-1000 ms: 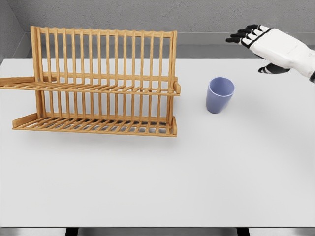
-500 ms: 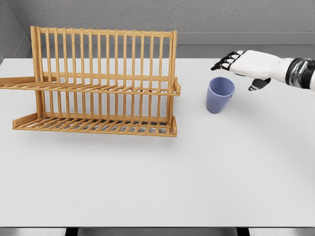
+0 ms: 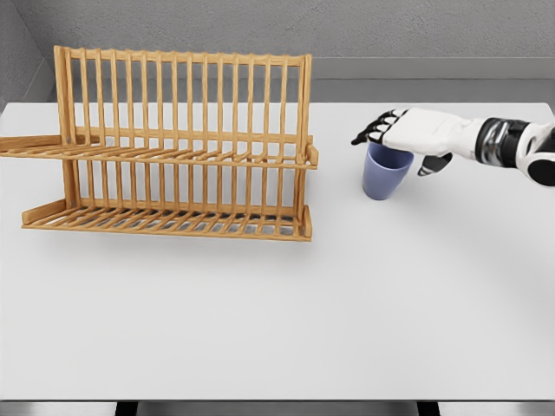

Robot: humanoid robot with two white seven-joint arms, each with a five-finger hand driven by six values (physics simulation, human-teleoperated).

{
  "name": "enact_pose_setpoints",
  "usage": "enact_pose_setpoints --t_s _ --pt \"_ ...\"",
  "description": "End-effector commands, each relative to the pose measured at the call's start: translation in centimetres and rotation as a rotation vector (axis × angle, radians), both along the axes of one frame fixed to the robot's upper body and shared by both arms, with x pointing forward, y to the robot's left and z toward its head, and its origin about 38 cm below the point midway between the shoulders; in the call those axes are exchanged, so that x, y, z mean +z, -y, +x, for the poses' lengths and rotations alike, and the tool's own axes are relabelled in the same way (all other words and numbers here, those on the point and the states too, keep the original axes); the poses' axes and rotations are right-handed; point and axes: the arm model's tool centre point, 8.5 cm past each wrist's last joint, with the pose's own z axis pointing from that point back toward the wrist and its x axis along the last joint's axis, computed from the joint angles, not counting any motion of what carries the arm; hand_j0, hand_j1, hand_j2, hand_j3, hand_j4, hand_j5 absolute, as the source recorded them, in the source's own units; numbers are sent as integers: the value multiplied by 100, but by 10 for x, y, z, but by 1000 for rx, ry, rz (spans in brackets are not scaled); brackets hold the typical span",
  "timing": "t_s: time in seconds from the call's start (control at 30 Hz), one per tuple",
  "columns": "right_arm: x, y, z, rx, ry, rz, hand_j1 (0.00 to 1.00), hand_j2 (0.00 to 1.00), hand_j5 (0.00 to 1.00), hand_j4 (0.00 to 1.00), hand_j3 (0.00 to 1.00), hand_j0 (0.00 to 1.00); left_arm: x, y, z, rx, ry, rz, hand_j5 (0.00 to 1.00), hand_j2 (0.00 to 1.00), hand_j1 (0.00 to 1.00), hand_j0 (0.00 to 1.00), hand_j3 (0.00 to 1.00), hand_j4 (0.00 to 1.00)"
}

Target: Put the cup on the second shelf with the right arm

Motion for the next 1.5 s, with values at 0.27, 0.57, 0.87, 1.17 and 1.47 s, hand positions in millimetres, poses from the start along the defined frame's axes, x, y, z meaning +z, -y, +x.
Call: enact_pose_setpoints --t_s 0.27,0.57,0.87,1.17,1.47 --pt "-11 -4 2 3 -29 -15 100 100 100 100 100 100 0 0 1 -1 1 0 100 100 100 100 100 100" --pt "-9 -4 3 -2 -26 -12 68 68 68 68 68 68 0 0 0 1 0 0 100 100 100 100 100 100" --pt "0 -1 6 -10 -7 -13 64 64 64 64 64 64 0 0 0 0 0 0 100 100 100 100 100 100" --pt "14 4 7 -13 23 -21 64 64 64 64 64 64 0 0 1 -1 1 0 100 100 100 100 100 100" --pt "35 13 11 -24 66 -36 64 64 64 64 64 64 0 0 0 0 0 0 100 100 100 100 100 100"
